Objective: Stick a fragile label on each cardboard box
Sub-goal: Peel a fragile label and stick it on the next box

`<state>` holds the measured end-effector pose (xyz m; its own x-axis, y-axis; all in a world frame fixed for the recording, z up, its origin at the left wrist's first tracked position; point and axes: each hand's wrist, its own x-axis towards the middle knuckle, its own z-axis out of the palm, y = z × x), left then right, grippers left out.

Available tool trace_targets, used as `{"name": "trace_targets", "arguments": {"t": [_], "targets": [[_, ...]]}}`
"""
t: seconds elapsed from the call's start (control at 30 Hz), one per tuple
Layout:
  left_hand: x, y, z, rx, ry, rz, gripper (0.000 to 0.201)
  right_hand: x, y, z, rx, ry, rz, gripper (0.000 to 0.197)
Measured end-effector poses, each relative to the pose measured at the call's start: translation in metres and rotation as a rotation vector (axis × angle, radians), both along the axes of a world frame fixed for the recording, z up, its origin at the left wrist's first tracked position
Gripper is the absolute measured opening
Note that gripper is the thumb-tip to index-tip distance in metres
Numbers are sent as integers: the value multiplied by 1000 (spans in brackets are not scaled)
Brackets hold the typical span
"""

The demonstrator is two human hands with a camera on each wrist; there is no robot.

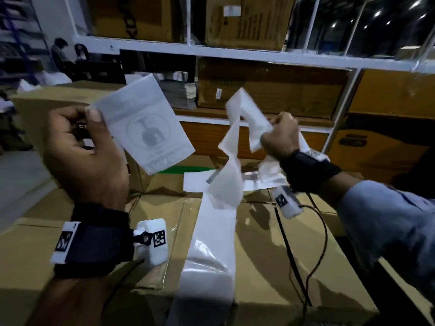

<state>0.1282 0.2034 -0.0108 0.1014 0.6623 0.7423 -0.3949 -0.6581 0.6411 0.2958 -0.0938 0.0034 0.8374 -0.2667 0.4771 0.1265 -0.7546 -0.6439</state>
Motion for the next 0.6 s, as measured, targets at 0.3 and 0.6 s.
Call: {"name": "trace_targets", "arguments": {"t": [0.3,0.6], "targets": [[5,-2,-15,36,31,-38,19,-61,11,-51,-1055,499,476,33],[6,-12,-15,43,51,-81,18,-101,16,-72,-932,381,614,33]]}}
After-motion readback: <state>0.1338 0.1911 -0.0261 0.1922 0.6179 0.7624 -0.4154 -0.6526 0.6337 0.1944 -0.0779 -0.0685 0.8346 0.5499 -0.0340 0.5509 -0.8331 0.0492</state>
